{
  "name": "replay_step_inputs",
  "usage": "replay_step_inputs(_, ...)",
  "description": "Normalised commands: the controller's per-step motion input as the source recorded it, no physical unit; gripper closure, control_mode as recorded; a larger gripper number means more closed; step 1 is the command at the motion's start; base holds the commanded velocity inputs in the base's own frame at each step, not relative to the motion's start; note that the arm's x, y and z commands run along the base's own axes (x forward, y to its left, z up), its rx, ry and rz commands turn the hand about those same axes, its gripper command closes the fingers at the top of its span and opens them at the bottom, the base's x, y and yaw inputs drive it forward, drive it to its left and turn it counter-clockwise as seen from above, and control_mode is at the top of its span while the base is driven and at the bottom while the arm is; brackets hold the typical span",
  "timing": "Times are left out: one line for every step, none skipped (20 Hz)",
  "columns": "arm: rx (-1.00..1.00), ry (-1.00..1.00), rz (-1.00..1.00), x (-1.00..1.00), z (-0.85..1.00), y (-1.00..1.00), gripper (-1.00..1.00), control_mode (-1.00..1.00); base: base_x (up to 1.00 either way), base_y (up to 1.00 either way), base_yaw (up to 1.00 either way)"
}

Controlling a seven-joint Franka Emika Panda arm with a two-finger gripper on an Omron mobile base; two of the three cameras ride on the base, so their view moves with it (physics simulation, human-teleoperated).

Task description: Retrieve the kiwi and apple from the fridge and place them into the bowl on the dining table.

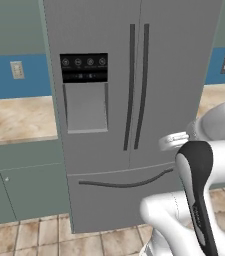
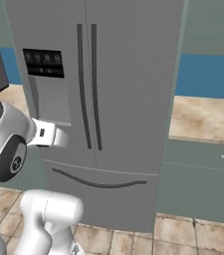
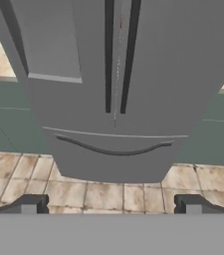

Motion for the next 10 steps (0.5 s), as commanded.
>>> replay_step_inputs(0.00,0.00,0.00,0.00,0.00,-0.09,-1.00,-1.00,0.00,0.00,0.00)
replay_step_inputs(0.00,0.00,0.00,0.00,0.00,-0.21,-1.00,-1.00,0.00,0.00,0.00)
replay_step_inputs(0.02,0.00,0.00,0.09,0.00,-0.31,-1.00,-1.00,0.00,0.00,0.00)
replay_step_inputs(0.03,0.00,-0.01,0.14,0.00,-0.40,-1.00,-1.00,0.00,0.00,0.00)
replay_step_inputs(0.04,0.00,-0.02,0.18,0.00,-0.46,-1.00,-1.00,0.00,0.00,0.00)
replay_step_inputs(0.04,0.00,-0.01,0.18,0.00,-0.50,-1.00,-1.00,0.00,0.00,0.00)
replay_step_inputs(0.05,0.00,-0.01,0.31,0.00,-0.45,-1.00,-1.00,0.00,0.00,0.00)
replay_step_inputs(0.05,0.00,-0.02,0.32,0.00,-0.41,-1.00,-1.00,0.00,0.00,0.00)
replay_step_inputs(0.05,0.00,-0.03,0.37,0.05,-0.34,-1.00,-1.00,0.00,0.00,0.00)
replay_step_inputs(0.04,0.00,-0.04,0.39,0.08,-0.30,-1.00,-1.00,0.00,0.00,0.00)
